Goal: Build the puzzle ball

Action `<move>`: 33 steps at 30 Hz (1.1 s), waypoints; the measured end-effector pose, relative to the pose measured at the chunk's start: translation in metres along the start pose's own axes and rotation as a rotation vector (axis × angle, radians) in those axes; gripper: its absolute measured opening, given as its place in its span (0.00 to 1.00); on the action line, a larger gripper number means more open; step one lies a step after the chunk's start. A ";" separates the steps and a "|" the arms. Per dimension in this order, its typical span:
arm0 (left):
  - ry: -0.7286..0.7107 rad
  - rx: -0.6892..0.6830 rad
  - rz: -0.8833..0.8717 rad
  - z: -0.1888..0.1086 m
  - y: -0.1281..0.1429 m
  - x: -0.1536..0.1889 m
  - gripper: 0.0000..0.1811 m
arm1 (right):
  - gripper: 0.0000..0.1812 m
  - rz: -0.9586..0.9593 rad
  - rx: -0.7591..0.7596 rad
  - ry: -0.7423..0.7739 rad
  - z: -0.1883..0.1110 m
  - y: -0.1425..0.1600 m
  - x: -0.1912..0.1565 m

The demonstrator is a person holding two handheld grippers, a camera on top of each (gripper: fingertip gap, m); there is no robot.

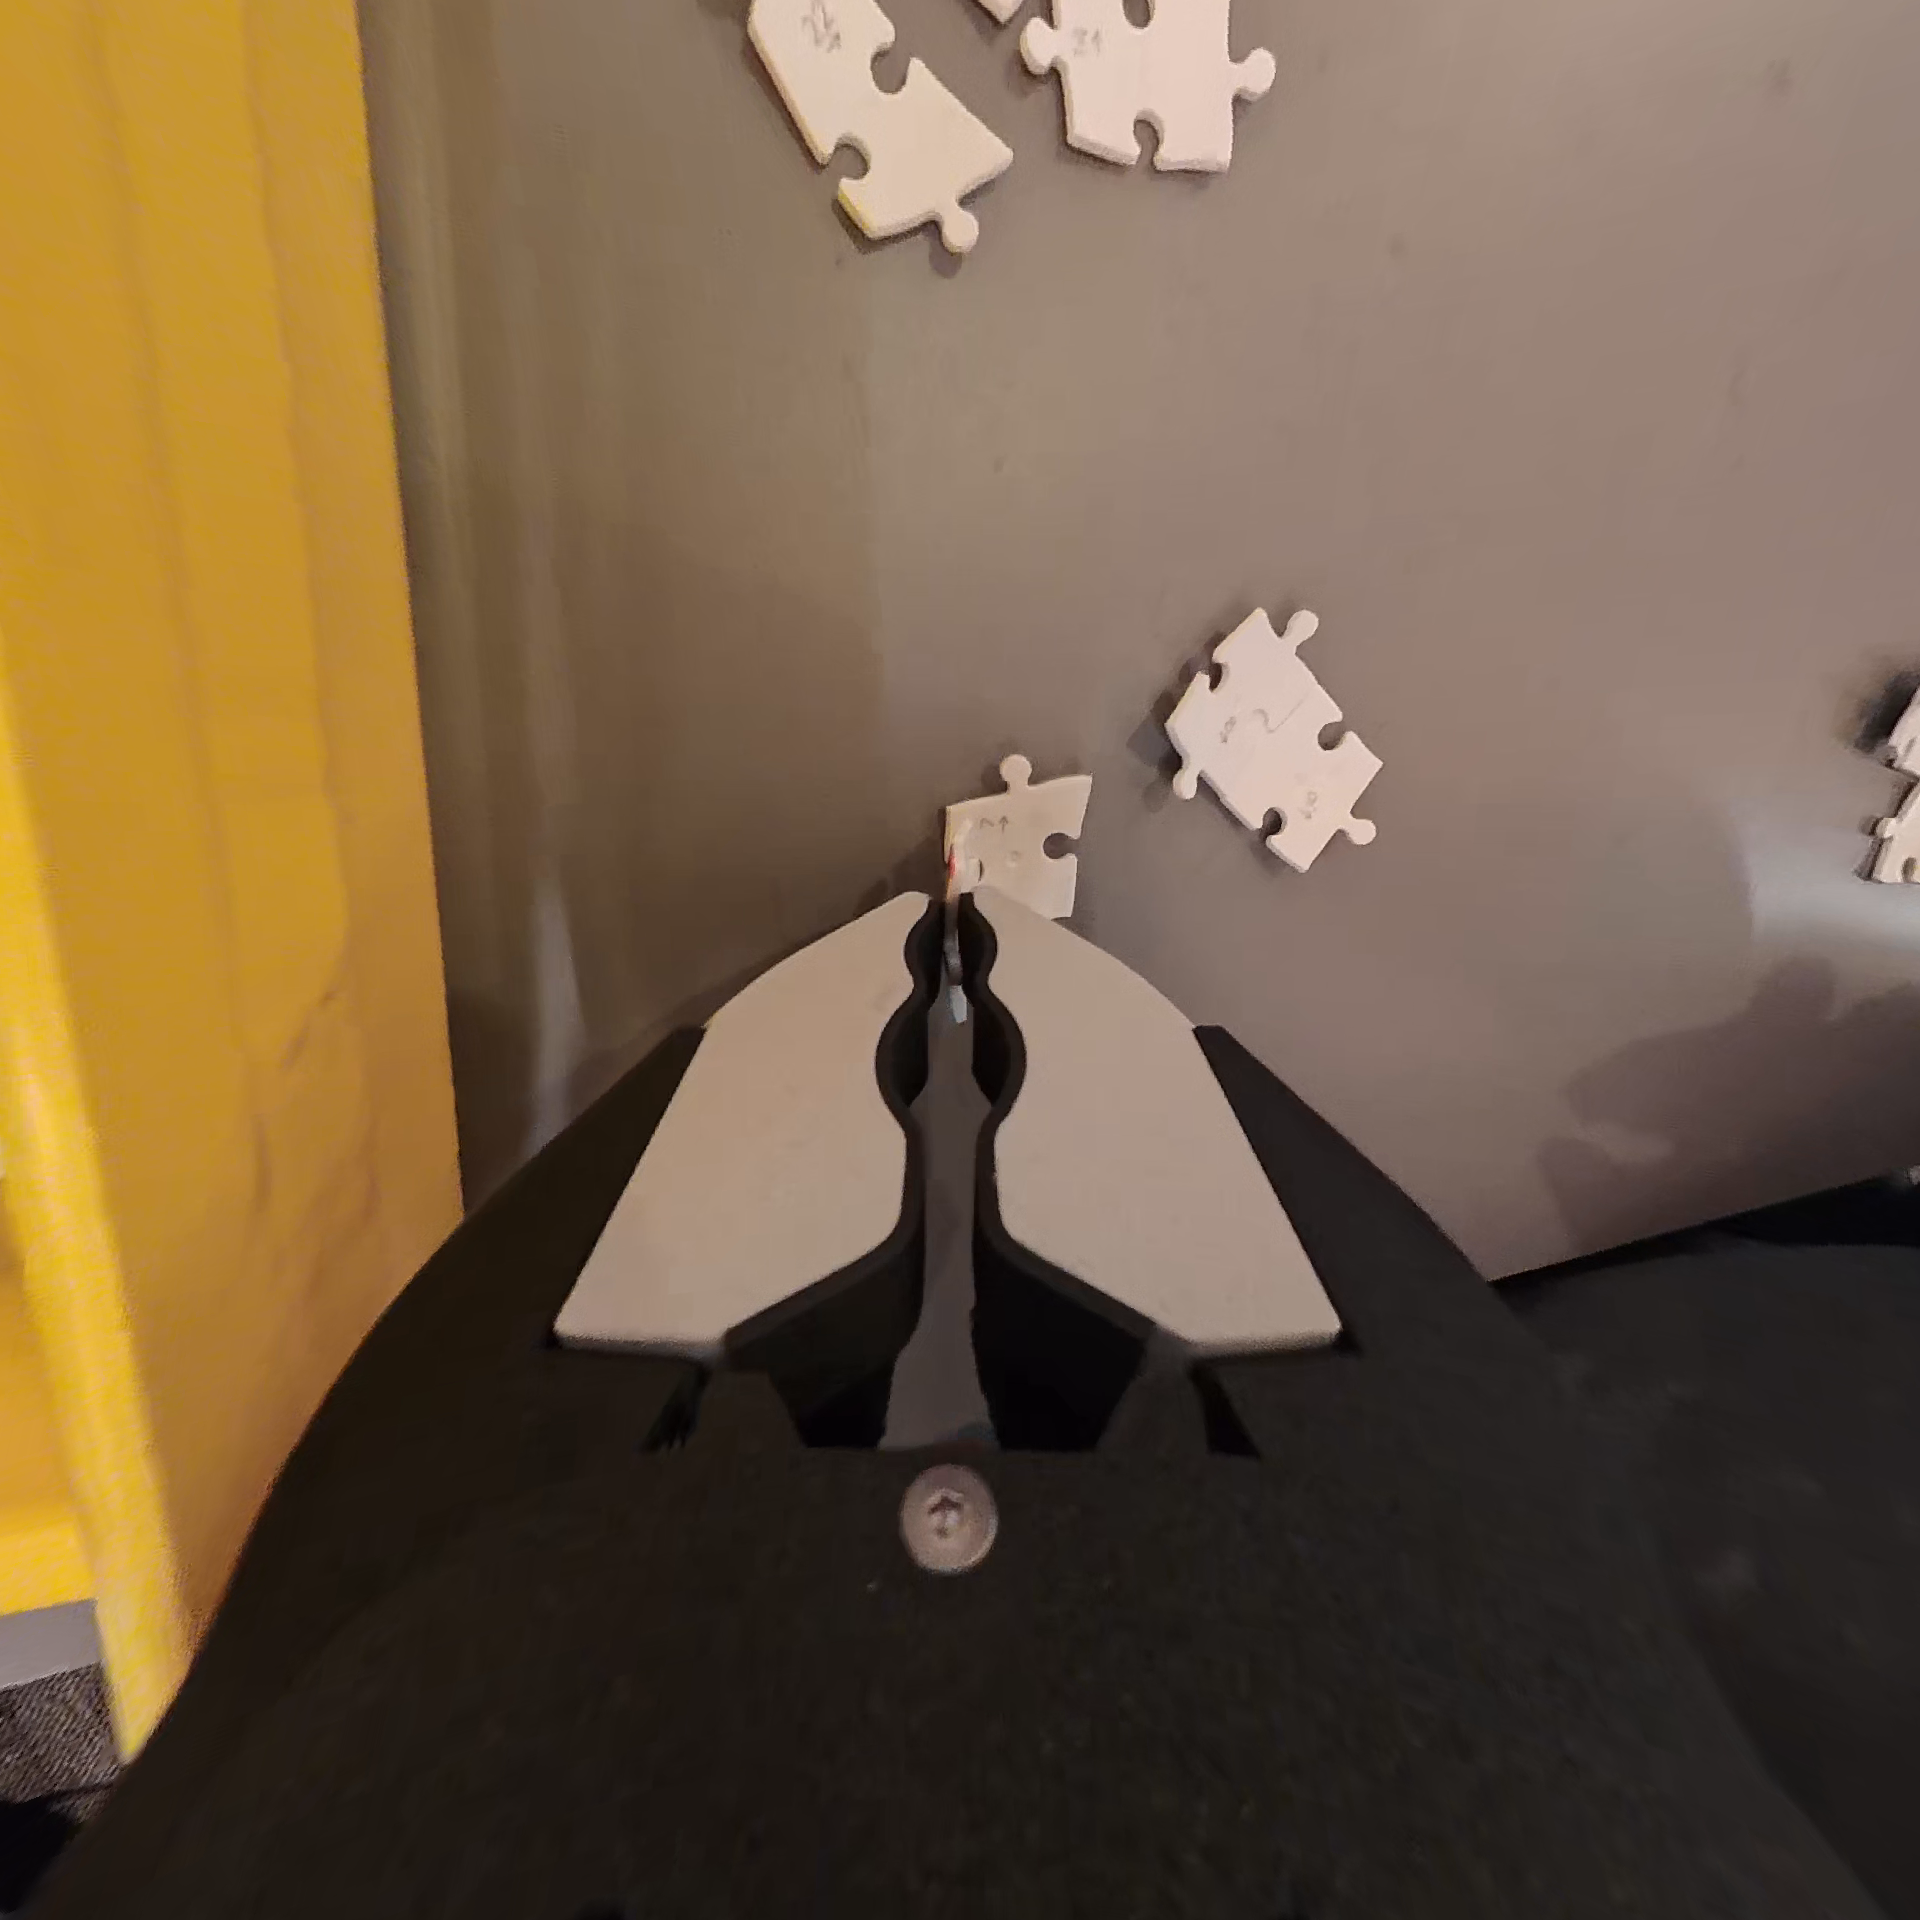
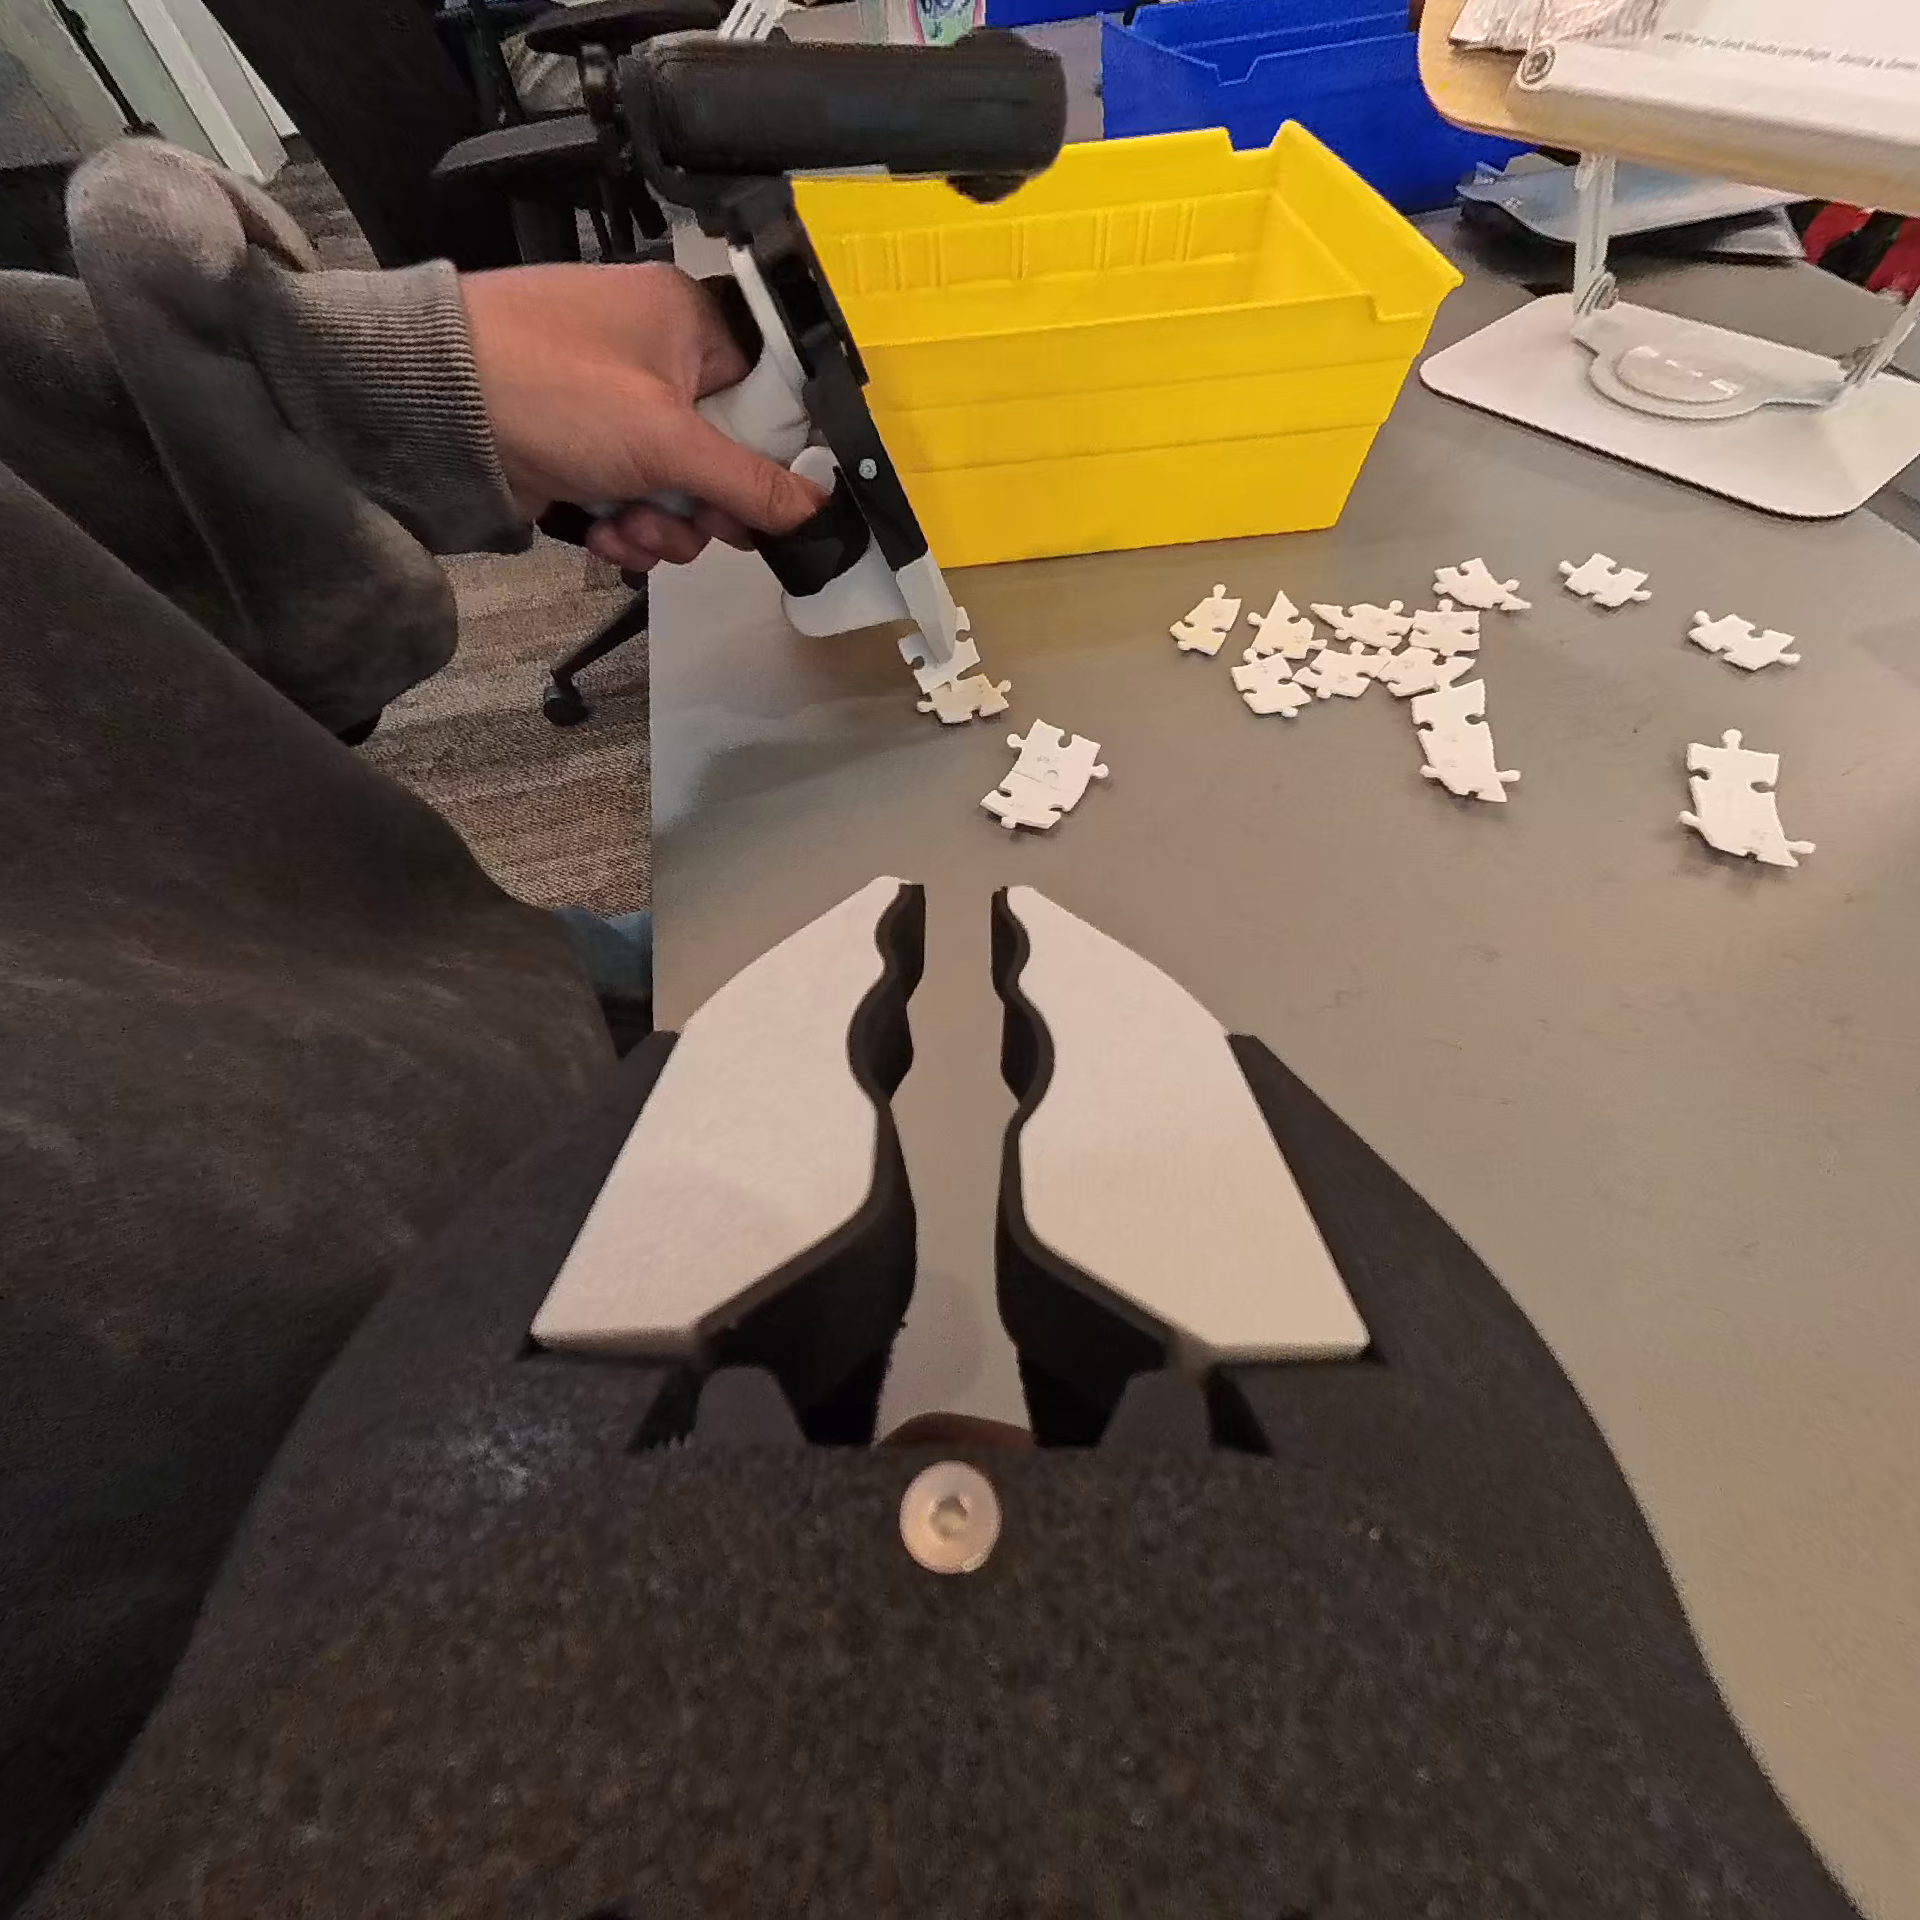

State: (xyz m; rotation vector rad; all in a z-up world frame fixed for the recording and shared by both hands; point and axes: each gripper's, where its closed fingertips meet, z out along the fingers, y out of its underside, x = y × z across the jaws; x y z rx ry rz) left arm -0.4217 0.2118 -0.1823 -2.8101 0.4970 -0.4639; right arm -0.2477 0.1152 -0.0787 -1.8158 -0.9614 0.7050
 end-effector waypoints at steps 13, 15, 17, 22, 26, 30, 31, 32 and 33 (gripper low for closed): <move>0.205 -0.145 0.046 0.011 0.020 0.031 0.06 | 0.07 -0.015 -0.013 -0.032 0.006 0.001 -0.007; 0.205 -0.138 0.062 0.011 0.019 0.032 0.07 | 0.07 -0.020 -0.015 -0.033 0.006 0.000 -0.008; 0.196 -0.123 0.081 0.011 0.017 0.032 0.10 | 0.07 -0.027 -0.015 -0.028 0.006 -0.001 -0.008; 0.187 -0.059 0.151 0.003 0.014 0.037 0.11 | 0.07 -0.028 -0.020 -0.024 0.010 -0.001 -0.007; 0.150 -0.014 0.196 -0.004 0.018 0.030 0.11 | 0.04 -0.028 -0.054 -0.044 0.030 -0.003 -0.015; 0.162 0.060 0.213 -0.013 0.022 0.028 0.11 | 0.00 0.084 -0.145 -0.054 0.080 0.007 -0.024; 0.164 0.075 0.215 -0.013 0.022 0.027 0.10 | 0.00 0.132 -0.179 -0.055 0.095 0.012 -0.025; 0.171 0.087 0.225 -0.014 0.024 0.027 0.10 | 0.00 0.179 -0.217 -0.055 0.109 0.018 -0.026; 0.177 0.099 0.243 -0.014 0.025 0.028 0.07 | 0.00 0.207 -0.246 -0.046 0.123 0.023 -0.024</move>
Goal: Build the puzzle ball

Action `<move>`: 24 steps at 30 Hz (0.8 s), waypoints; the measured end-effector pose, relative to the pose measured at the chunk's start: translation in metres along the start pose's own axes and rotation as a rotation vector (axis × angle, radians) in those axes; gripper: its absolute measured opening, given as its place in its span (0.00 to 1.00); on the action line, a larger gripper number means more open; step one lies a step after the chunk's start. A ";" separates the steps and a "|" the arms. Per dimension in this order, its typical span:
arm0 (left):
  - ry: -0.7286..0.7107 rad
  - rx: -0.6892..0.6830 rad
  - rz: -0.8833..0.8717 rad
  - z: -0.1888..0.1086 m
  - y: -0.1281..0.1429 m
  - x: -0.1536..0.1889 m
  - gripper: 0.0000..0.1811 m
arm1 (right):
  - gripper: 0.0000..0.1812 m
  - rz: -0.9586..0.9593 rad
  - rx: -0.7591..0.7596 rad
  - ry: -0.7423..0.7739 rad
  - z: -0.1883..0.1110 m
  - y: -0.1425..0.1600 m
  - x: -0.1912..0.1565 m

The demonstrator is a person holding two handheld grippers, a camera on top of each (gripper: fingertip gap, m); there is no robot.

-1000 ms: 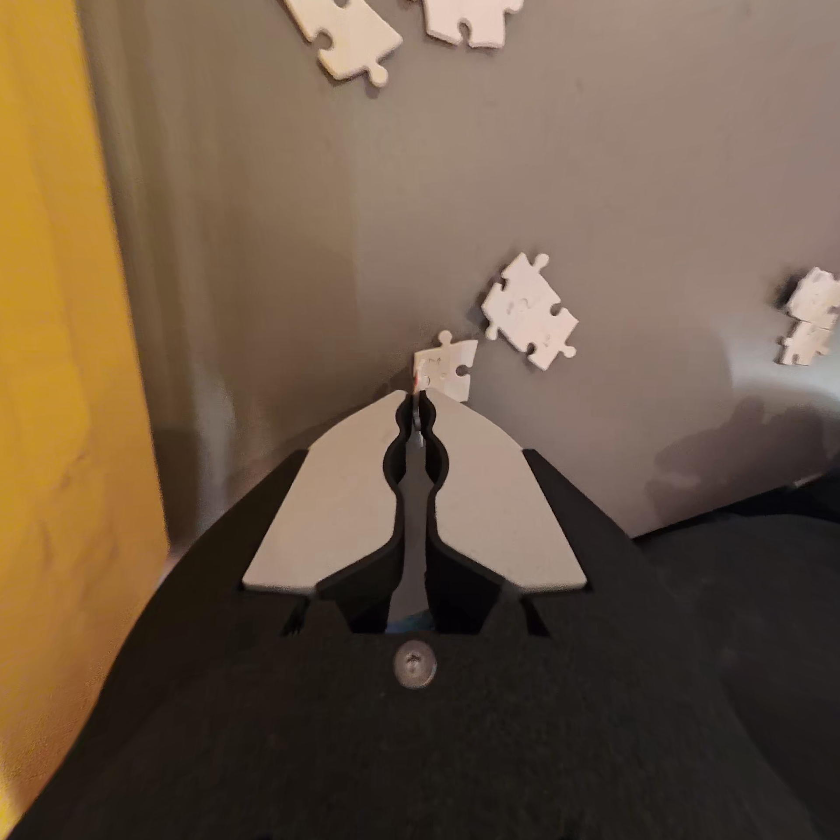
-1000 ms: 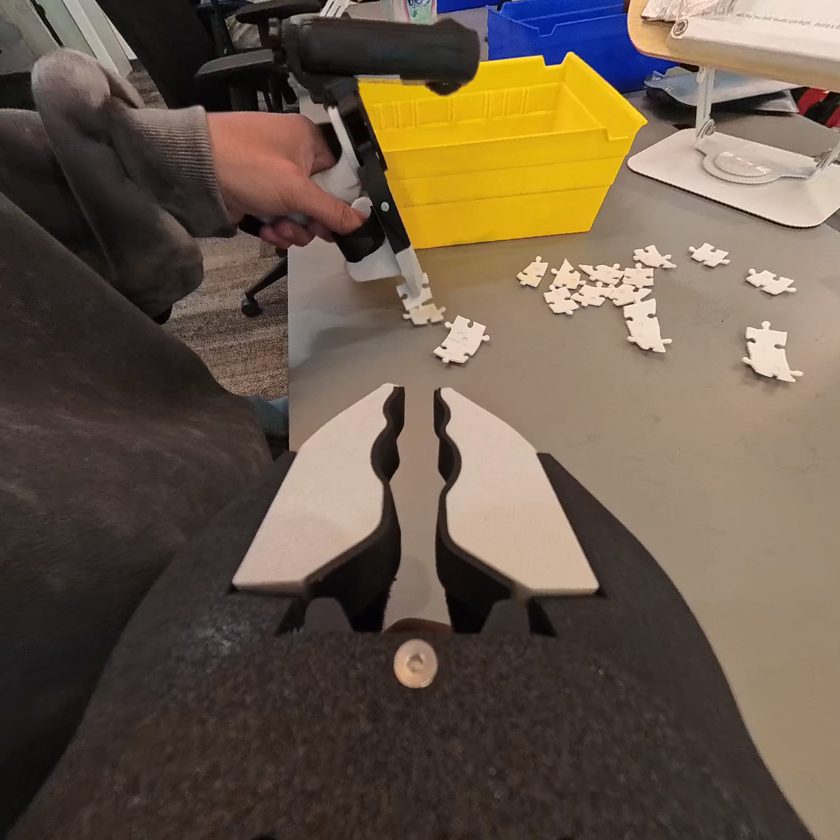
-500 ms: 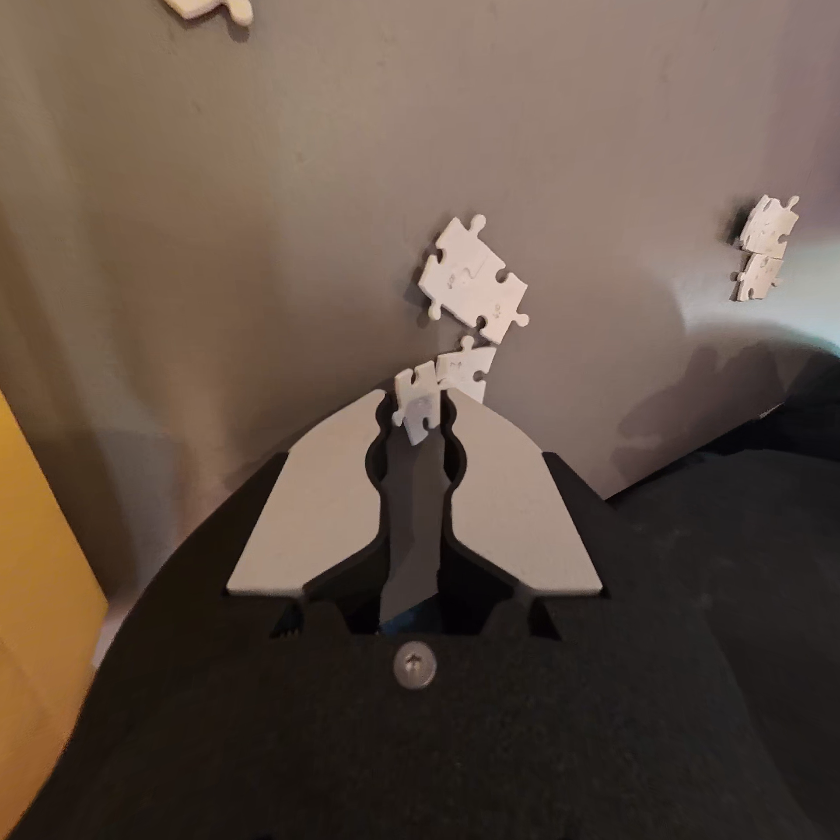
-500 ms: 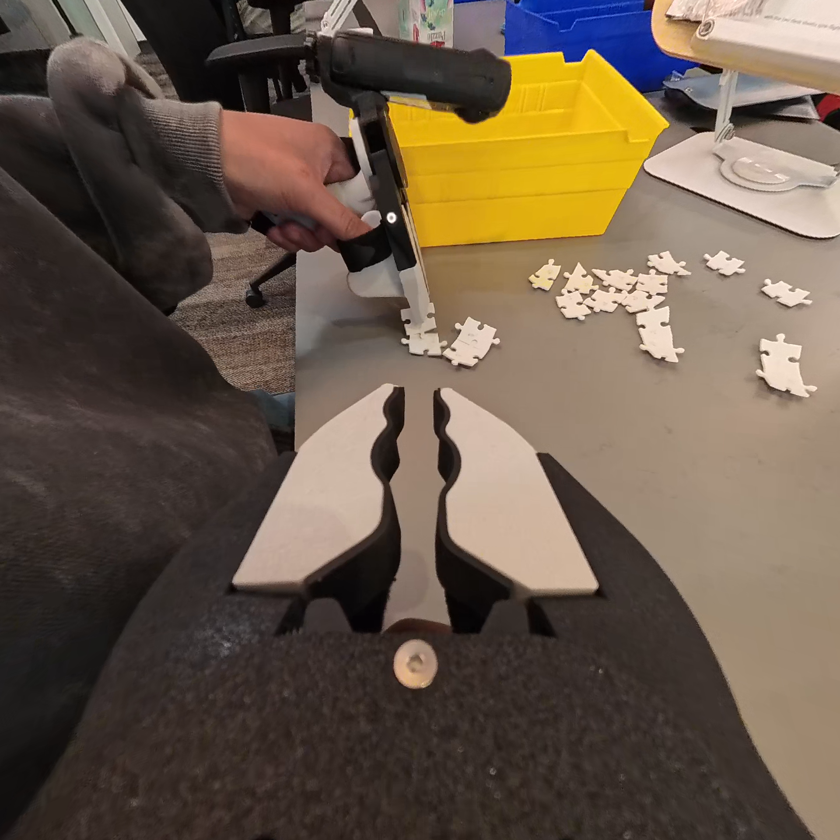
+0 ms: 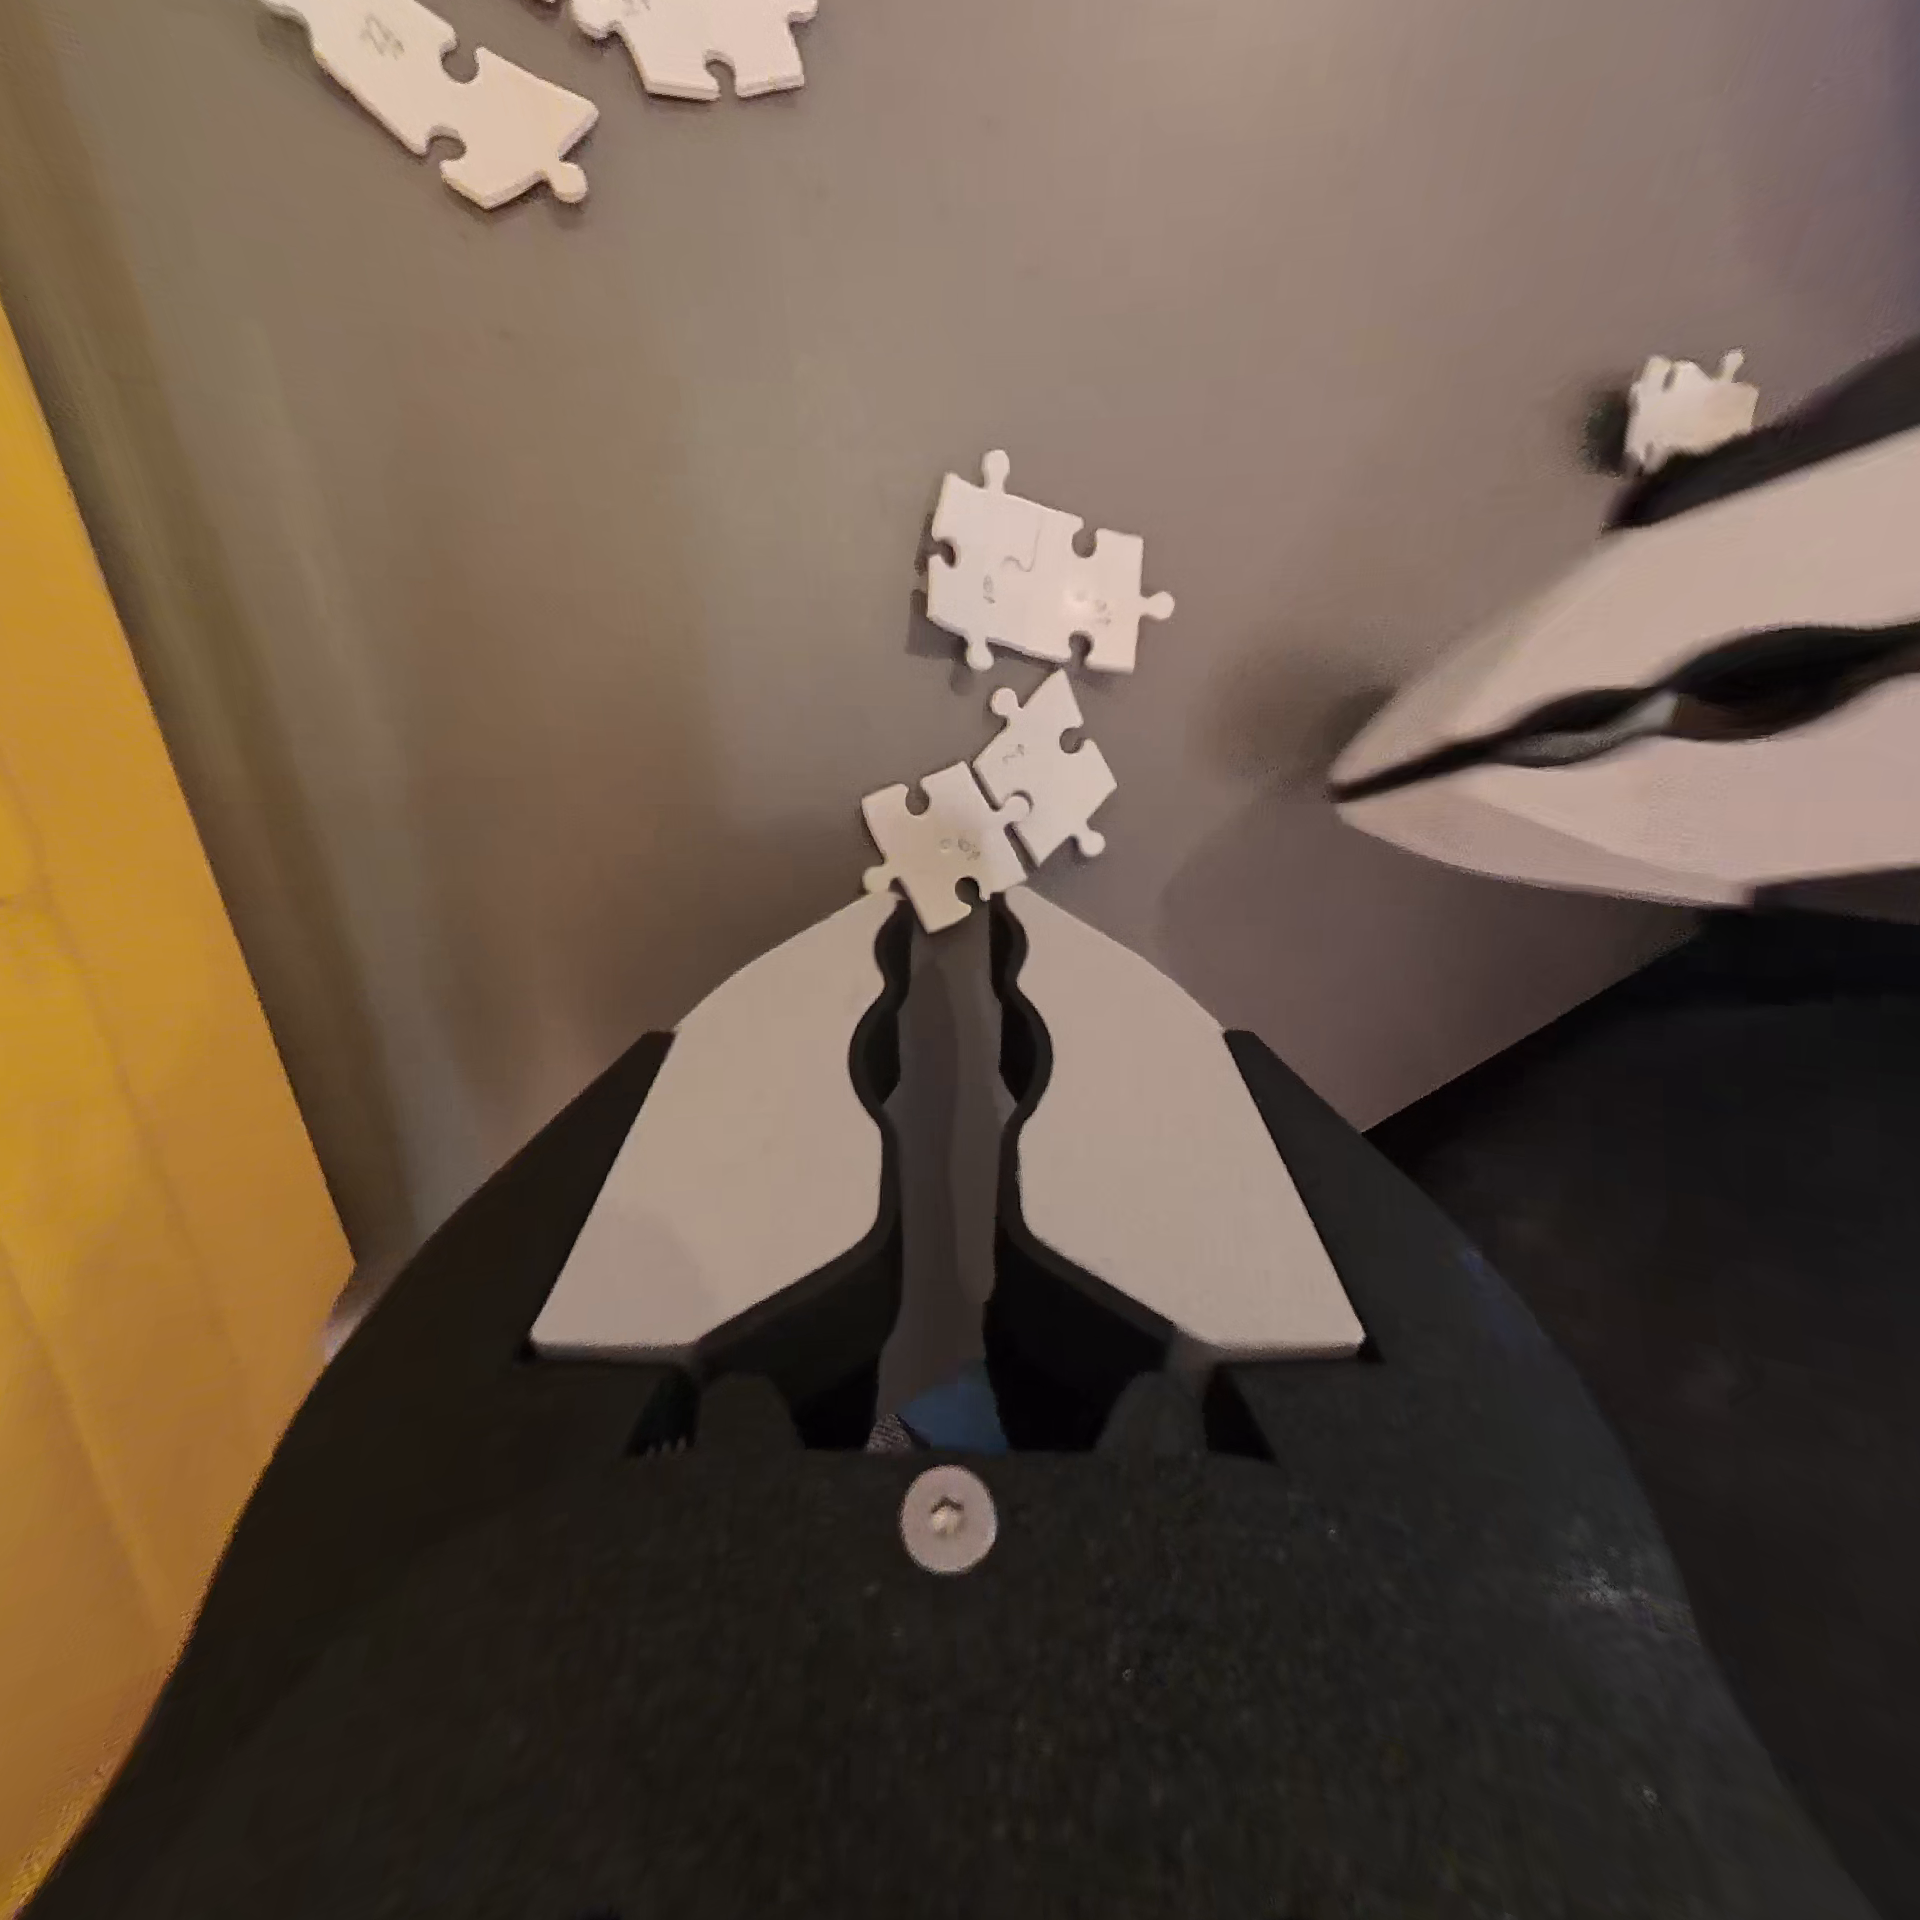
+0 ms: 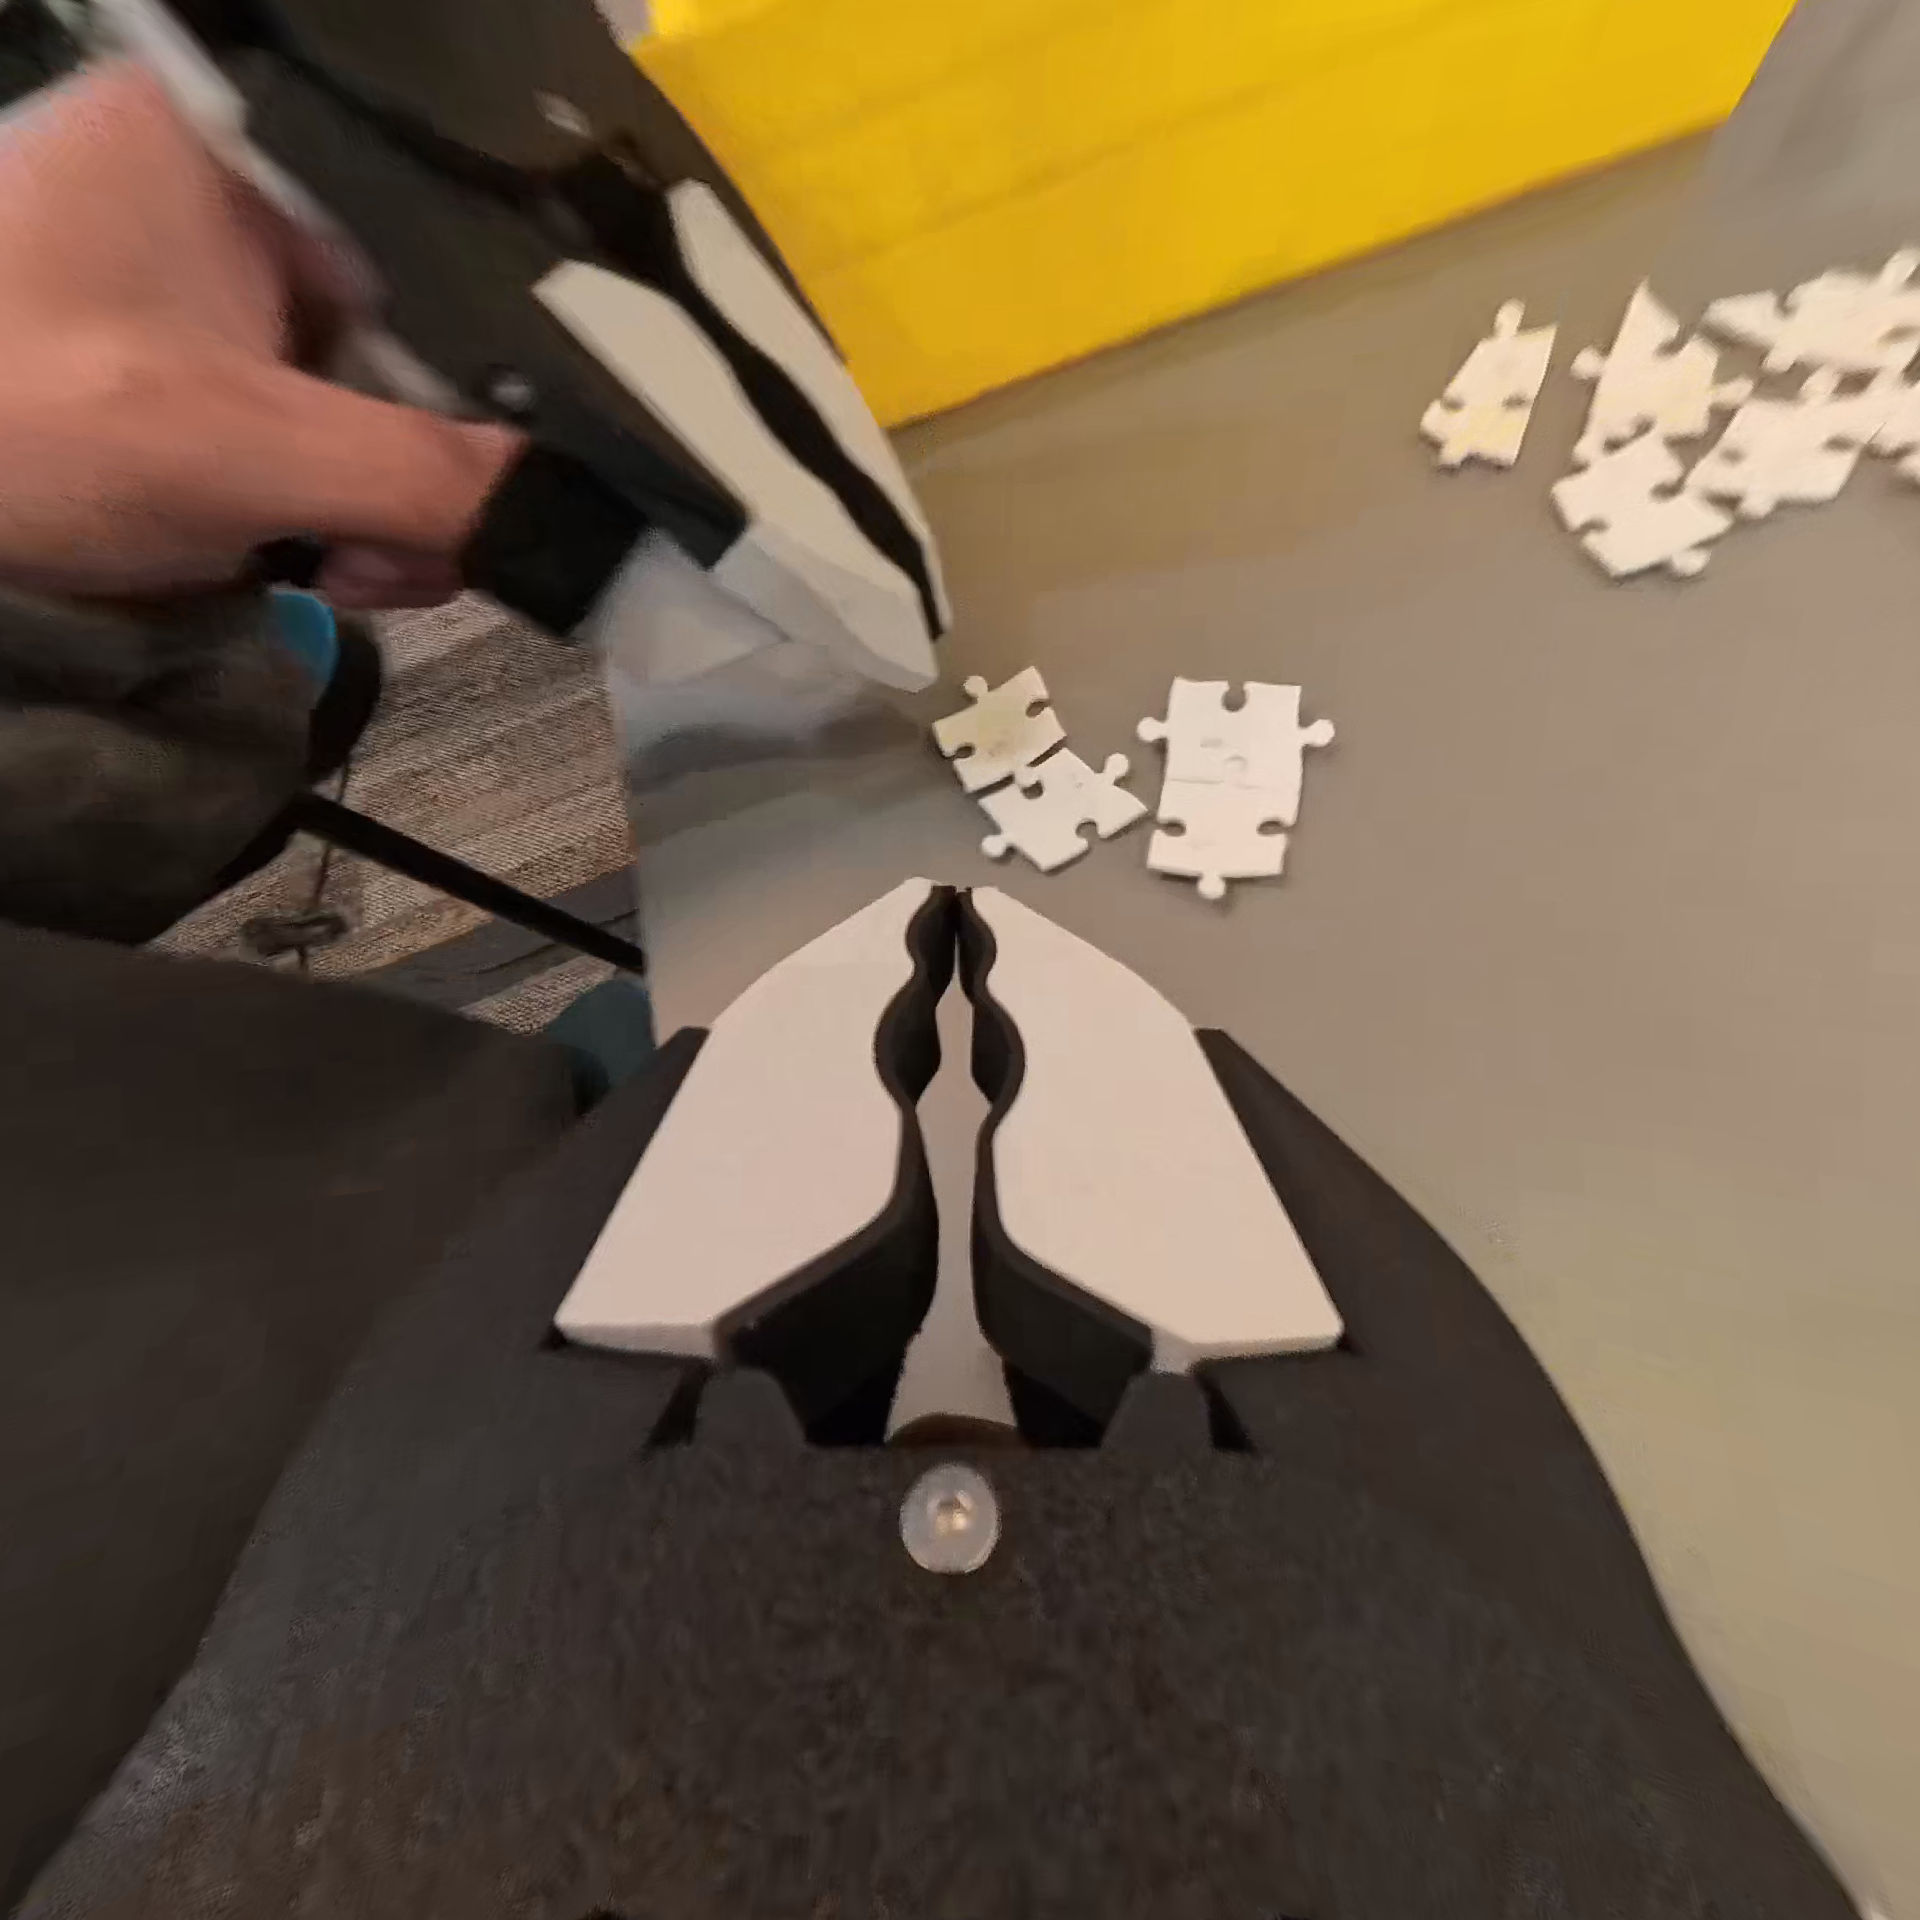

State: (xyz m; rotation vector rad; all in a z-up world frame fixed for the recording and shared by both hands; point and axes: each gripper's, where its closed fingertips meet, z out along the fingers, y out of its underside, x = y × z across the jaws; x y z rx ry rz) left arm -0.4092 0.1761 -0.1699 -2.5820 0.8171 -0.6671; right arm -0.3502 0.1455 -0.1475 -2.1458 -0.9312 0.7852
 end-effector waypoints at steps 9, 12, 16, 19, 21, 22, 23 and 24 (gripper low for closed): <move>0.004 0.117 0.061 -0.005 -0.004 -0.002 0.04 | 0.00 -0.050 -0.080 0.118 0.054 -0.005 0.014; 0.070 0.161 0.011 -0.006 -0.005 0.003 0.04 | 0.00 -0.058 -0.105 0.106 0.063 -0.005 0.008; 0.120 0.165 -0.028 -0.007 0.003 0.005 0.04 | 0.00 -0.072 -0.128 0.151 0.069 -0.001 0.013; 0.114 0.188 -0.039 -0.014 0.002 0.001 0.04 | 0.00 -0.008 -0.129 0.133 0.069 -0.001 0.013; 0.118 0.199 -0.052 -0.017 0.002 -0.002 0.03 | 0.00 0.008 -0.135 0.107 0.068 -0.002 0.010; 0.125 0.200 -0.056 -0.017 0.002 -0.002 0.03 | 0.00 0.003 -0.114 0.099 0.065 -0.006 0.008; 0.130 0.197 -0.060 -0.015 0.003 -0.002 0.03 | 0.00 -0.003 -0.086 0.110 0.059 -0.012 0.009; 0.136 0.189 -0.063 -0.014 0.004 -0.001 0.03 | 0.00 -0.003 -0.072 0.125 0.052 -0.016 0.012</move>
